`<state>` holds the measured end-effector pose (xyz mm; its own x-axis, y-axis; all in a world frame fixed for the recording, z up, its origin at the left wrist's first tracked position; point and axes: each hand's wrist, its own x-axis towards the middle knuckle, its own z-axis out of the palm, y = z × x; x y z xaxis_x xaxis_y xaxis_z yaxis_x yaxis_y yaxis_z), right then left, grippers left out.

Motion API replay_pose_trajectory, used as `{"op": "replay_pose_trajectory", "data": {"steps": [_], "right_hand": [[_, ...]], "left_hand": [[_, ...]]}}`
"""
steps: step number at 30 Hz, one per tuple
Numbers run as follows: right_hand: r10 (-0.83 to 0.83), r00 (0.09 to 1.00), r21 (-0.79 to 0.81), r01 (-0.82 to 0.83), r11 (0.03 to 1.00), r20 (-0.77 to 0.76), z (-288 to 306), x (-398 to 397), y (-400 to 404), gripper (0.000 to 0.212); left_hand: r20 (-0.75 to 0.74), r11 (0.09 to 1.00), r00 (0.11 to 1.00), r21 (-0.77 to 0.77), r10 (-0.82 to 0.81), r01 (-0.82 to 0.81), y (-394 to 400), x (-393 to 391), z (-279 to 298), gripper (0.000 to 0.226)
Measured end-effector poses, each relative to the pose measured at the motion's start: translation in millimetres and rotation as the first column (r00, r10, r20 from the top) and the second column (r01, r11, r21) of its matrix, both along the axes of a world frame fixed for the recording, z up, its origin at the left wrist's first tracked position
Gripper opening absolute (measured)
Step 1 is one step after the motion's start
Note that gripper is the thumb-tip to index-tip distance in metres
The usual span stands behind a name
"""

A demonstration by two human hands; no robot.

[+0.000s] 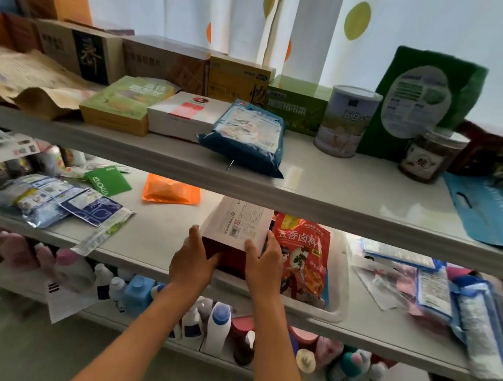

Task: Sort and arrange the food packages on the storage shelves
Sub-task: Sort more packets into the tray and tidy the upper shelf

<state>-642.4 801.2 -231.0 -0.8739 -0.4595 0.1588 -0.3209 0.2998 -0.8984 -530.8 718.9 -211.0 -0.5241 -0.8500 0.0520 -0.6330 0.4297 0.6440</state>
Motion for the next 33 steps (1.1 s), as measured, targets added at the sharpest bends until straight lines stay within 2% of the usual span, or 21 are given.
{"op": "replay_pose_trajectory", "data": {"steps": [3, 6, 8, 11, 14, 19, 22, 26, 29, 31, 33], "right_hand": [[-0.060, 0.994, 0.078, 0.068, 0.995, -0.091, 2, 19, 17, 0.044], [-0.132, 0.977, 0.198, 0.164, 0.966, -0.168, 7, 40, 49, 0.047], [-0.179, 0.951, 0.269, 0.247, 0.931, -0.253, 13, 51, 78, 0.045], [-0.152, 0.910, 0.397, 0.312, 0.863, -0.385, 24, 59, 120, 0.042], [-0.155, 0.875, 0.454, 0.381, 0.806, -0.459, 47, 57, 163, 0.041], [-0.230, 0.770, 0.379, 0.522, 0.764, -0.595, 97, 29, 216, 0.040], [-0.282, 0.683, 0.277, 0.587, 0.761, -0.674, 131, -2, 243, 0.041], [-0.298, 0.599, 0.209, 0.631, 0.747, -0.744, 182, -47, 267, 0.042], [-0.327, 0.598, 0.188, 0.638, 0.747, -0.732, 219, -87, 281, 0.048], [-0.314, 0.631, 0.251, 0.643, 0.723, -0.710, 242, -110, 292, 0.054], [-0.305, 0.675, 0.357, 0.657, 0.664, -0.672, 259, -131, 303, 0.068]], "left_hand": [[-0.039, 0.975, 0.995, -0.207, -0.090, 0.080, 14, 13, 2, 0.070], [0.022, 0.873, 0.958, -0.407, -0.284, 0.268, 33, 21, 5, 0.074], [0.026, 0.804, 0.908, -0.455, -0.419, 0.384, 51, 23, 12, 0.073], [0.036, 0.678, 0.795, -0.500, -0.606, 0.540, 75, 22, 25, 0.071], [0.044, 0.575, 0.698, -0.532, -0.714, 0.622, 101, 14, 44, 0.070], [0.092, 0.436, 0.604, -0.608, -0.792, 0.664, 137, -15, 107, 0.061], [0.128, 0.374, 0.601, -0.676, -0.789, 0.635, 157, -40, 150, 0.059], [0.142, 0.351, 0.611, -0.709, -0.779, 0.612, 177, -77, 194, 0.059], [0.160, 0.336, 0.621, -0.725, -0.768, 0.601, 190, -105, 219, 0.059], [0.163, 0.348, 0.634, -0.719, -0.756, 0.601, 197, -126, 229, 0.058], [0.174, 0.366, 0.643, -0.699, -0.746, 0.614, 205, -149, 232, 0.058]]}}
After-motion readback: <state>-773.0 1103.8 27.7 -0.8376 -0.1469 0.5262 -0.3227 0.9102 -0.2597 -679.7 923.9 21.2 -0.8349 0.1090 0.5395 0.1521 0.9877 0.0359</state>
